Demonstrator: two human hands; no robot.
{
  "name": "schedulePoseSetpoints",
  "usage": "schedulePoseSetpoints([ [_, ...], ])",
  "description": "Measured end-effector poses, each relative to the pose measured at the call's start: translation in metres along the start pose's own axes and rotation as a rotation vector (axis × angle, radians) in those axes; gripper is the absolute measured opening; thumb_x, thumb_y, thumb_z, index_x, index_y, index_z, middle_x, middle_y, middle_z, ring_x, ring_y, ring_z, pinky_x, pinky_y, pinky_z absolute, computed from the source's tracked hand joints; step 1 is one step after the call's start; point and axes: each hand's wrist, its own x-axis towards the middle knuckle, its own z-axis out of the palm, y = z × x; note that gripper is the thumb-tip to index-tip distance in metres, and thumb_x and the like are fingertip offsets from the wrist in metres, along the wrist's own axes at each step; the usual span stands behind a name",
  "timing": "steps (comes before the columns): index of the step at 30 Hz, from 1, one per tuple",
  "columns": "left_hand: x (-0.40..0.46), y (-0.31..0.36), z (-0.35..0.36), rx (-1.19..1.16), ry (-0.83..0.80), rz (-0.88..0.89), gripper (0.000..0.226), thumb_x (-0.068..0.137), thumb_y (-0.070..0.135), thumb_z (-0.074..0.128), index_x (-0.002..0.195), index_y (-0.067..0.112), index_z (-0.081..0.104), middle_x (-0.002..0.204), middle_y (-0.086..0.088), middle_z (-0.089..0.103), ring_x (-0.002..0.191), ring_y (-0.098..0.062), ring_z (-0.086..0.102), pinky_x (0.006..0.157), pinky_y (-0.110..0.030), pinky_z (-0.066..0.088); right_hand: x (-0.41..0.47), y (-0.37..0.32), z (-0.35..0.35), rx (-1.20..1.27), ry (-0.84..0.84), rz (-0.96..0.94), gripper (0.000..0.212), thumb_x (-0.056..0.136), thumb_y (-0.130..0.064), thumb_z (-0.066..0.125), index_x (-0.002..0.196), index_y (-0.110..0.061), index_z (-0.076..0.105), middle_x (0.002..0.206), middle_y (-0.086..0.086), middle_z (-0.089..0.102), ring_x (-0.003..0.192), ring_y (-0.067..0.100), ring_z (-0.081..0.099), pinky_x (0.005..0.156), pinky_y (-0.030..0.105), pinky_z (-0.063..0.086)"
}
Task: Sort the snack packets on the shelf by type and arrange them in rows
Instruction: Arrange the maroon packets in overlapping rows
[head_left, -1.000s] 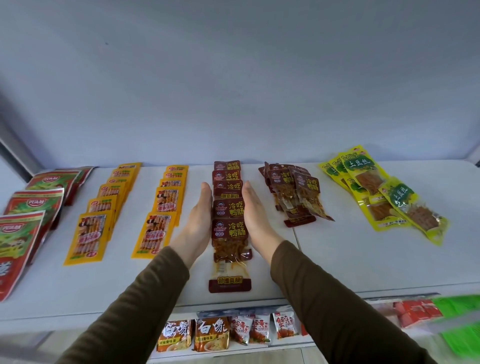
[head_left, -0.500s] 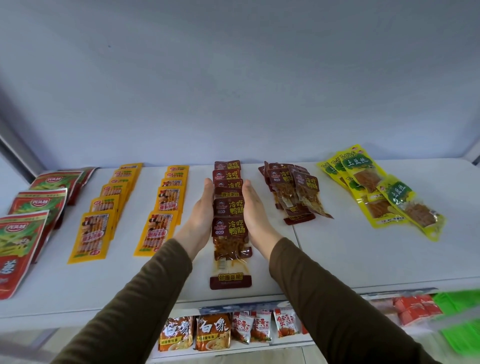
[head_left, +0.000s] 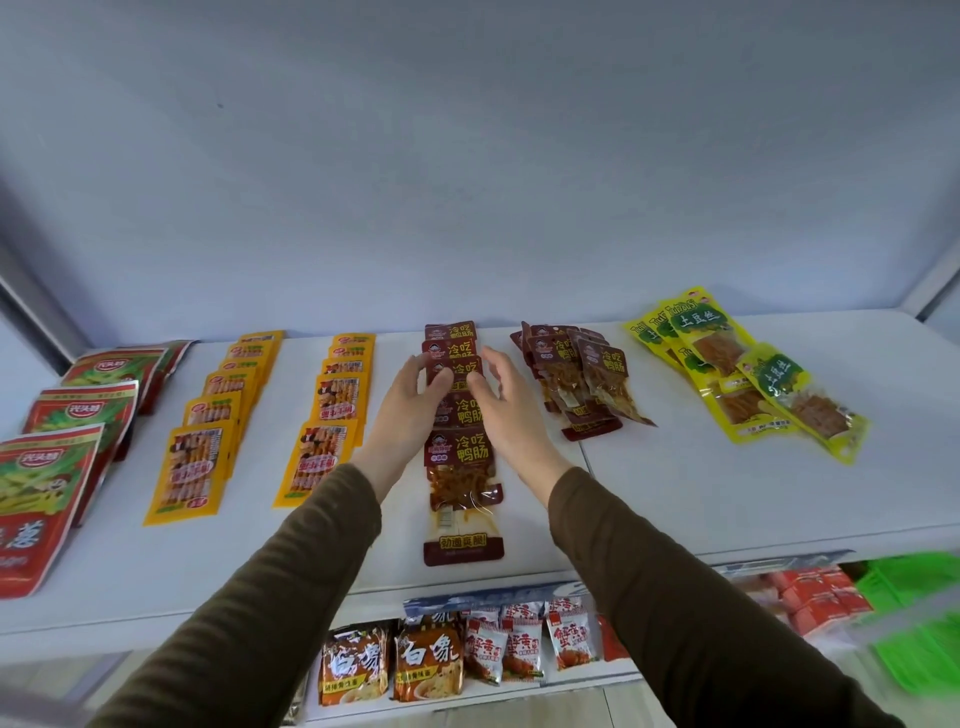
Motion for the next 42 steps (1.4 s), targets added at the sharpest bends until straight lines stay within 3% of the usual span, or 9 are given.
schedulePoseSetpoints([
  [2, 0.002, 0.001, -0.004, 0.267, 0.035, 0.087, 0.050, 0.102, 0.045, 0.052, 0.147, 0.026, 0.044, 0.153, -0.004, 0.046, 0.134, -0.023, 0.051, 0.106, -0.043, 0.049, -0.002, 0.000, -0.007, -0.272, 0.046, -0.135, 0.044, 0.105, -0.033, 0.053, 0.147, -0.022, 0.049, 0.150, -0.002, 0.053, 0.139, 0.015, 0.045, 0.112, 0.029, 0.039],
  [3, 0.001, 0.002, -0.006, 0.401, 0.053, 0.141, 0.049, 0.102, 0.044, 0.052, 0.147, 0.024, 0.046, 0.157, -0.005, 0.041, 0.141, -0.026, 0.041, 0.114, -0.046, 0.040, -0.004, 0.000, -0.012, -0.405, 0.060, -0.197, 0.042, 0.104, -0.032, 0.054, 0.145, -0.021, 0.051, 0.147, -0.002, 0.055, 0.138, 0.017, 0.046, 0.113, 0.034, 0.042],
  [6, -0.002, 0.006, -0.013, 0.719, 0.093, 0.281, 0.047, 0.100, 0.043, 0.053, 0.143, 0.024, 0.052, 0.153, -0.003, 0.046, 0.143, -0.027, 0.037, 0.116, -0.046, 0.030, -0.008, -0.001, -0.028, -0.726, 0.030, -0.303, 0.043, 0.102, -0.033, 0.057, 0.142, -0.018, 0.054, 0.148, 0.002, 0.053, 0.139, 0.024, 0.043, 0.112, 0.042, 0.043],
  [10, -0.002, 0.012, -0.012, 0.947, 0.063, 0.349, 0.048, 0.100, 0.048, 0.051, 0.142, 0.025, 0.051, 0.151, -0.002, 0.050, 0.141, -0.027, 0.041, 0.119, -0.049, 0.026, -0.014, -0.001, -0.047, -0.922, -0.010, -0.283, 0.046, 0.101, -0.037, 0.055, 0.144, -0.021, 0.051, 0.153, 0.002, 0.047, 0.144, 0.026, 0.037, 0.114, 0.045, 0.036],
  [15, -0.005, 0.025, 0.009, 1.041, 0.065, 0.407, 0.049, 0.100, 0.045, 0.050, 0.145, 0.025, 0.050, 0.153, -0.003, 0.048, 0.142, -0.028, 0.040, 0.124, -0.050, 0.021, -0.021, 0.001, -0.072, -1.023, -0.024, -0.260, 0.050, 0.101, -0.040, 0.054, 0.147, -0.023, 0.048, 0.153, 0.001, 0.048, 0.143, 0.027, 0.038, 0.114, 0.048, 0.034],
  [23, -0.003, 0.047, 0.071, 1.034, 0.078, 0.439, 0.051, 0.095, 0.045, 0.056, 0.141, 0.024, 0.054, 0.148, -0.003, 0.053, 0.141, -0.027, 0.042, 0.121, -0.046, 0.028, -0.015, 0.018, -0.133, -1.027, -0.012, -0.302, 0.043, 0.098, -0.039, 0.054, 0.137, -0.022, 0.054, 0.144, 0.000, 0.054, 0.135, 0.027, 0.044, 0.108, 0.043, 0.036],
  [32, 0.001, 0.063, 0.144, 1.075, 0.150, 0.270, 0.049, 0.098, 0.043, 0.054, 0.144, 0.025, 0.049, 0.150, -0.005, 0.052, 0.141, -0.031, 0.043, 0.118, -0.049, 0.031, 0.014, 0.053, -0.209, -0.973, -0.127, -0.409, 0.051, 0.097, -0.040, 0.057, 0.145, -0.024, 0.049, 0.149, -0.001, 0.049, 0.139, 0.026, 0.040, 0.111, 0.043, 0.034],
  [42, 0.008, 0.063, 0.156, 1.032, 0.143, 0.193, 0.052, 0.100, 0.039, 0.055, 0.148, 0.022, 0.045, 0.149, -0.007, 0.052, 0.138, -0.032, 0.045, 0.111, -0.048, 0.041, 0.037, 0.080, -0.215, -0.890, -0.168, -0.393, 0.045, 0.101, -0.035, 0.054, 0.142, -0.017, 0.051, 0.143, 0.004, 0.055, 0.131, 0.030, 0.046, 0.102, 0.044, 0.042],
])
